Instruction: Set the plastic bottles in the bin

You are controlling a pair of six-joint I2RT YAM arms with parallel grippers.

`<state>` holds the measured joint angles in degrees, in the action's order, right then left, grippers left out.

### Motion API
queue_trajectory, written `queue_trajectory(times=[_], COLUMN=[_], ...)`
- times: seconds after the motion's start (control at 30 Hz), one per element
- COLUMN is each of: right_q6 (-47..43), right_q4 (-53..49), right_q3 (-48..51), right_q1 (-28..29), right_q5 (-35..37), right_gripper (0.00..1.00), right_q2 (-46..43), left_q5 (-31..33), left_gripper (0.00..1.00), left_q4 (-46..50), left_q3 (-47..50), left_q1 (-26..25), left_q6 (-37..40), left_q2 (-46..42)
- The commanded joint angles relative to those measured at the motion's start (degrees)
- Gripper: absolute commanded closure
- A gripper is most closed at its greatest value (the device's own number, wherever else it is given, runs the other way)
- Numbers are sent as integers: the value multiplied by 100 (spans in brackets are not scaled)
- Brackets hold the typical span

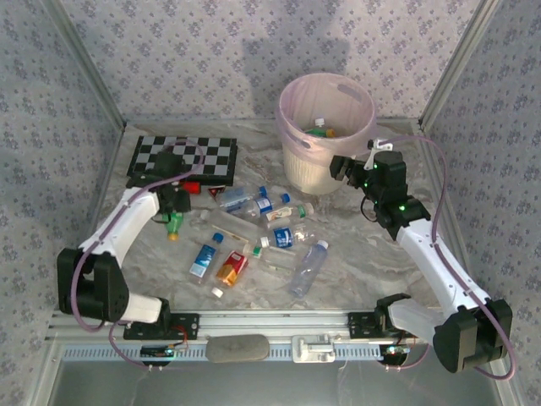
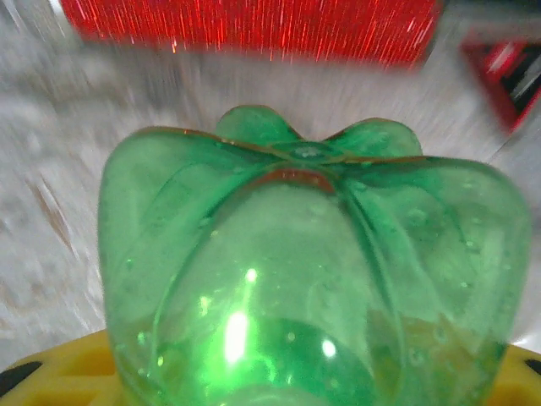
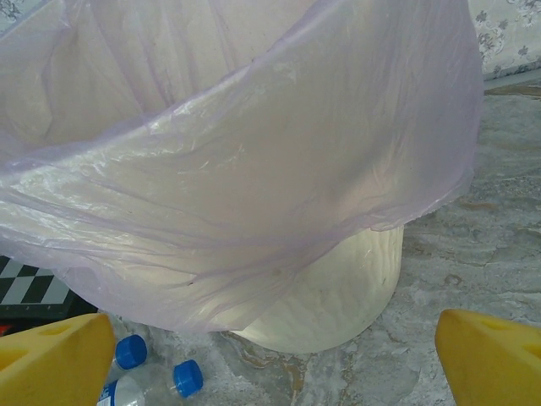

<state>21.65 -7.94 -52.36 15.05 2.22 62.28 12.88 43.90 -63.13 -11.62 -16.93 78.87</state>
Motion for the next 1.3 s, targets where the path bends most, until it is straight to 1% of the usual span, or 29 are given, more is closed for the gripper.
queue_trajectory(times=[0.0,0.07,0.13,0.33,0.53,0.6,0.7,0.8,0.97,1.03,1.1,1.2,1.27], right_q6=[39,43,46,84,164,197,250,302,345,347,333,313,300], right_q4=[-15,-37,-58,-129,-124,-91,-71,-85,-83,-81,-91,-144,-167], right_q3=[35,33,25,90,263,347,462,550,711,768,799,815,824], right_q1=[-36,-41,-45,-44,-37,-44,-39,-39,-46,-55,-69,-85,-102], right_q5=[-101,-134,-151,-134,-183,-213,-276,-346,-346,-330,-338,-358,-365], right_gripper=[1,1,1,1,1,1,1,1,1,1,1,1,1], right_q2=[30,30,8,-80,-206,-234,-236,-248,-358,-425,-462,-497,-528], left_q5=[-300,-624,-861,-1057,-1831,-2011,-2251,-2598,-3108,-3335,-3453,-3658,-3654], left_gripper=[49,49,49,50,50,50,50,50,51,51,51,52,52], left_q4=[-666,-1101,-1365,-1759,-2361,-2531,-2616,-2348,-1508,-1424,-1570,-1984,-2198], left_q3=[-706,-1121,-1704,-3390,-4540,-4827,-5603,-6744,-9244,-10207,-10557,-10310,-10014], left_q1=[-5,-45,-192,-1053,-1525,-1712,-1993,-2201,-2461,-2507,-2521,-2538,-2581], left_q6=[100,42,27,391,108,79,128,128,204,107,-74,-286,-273], left_q2=[-315,-267,-54,782,1489,1752,2287,3034,4751,5393,5779,5968,6015])
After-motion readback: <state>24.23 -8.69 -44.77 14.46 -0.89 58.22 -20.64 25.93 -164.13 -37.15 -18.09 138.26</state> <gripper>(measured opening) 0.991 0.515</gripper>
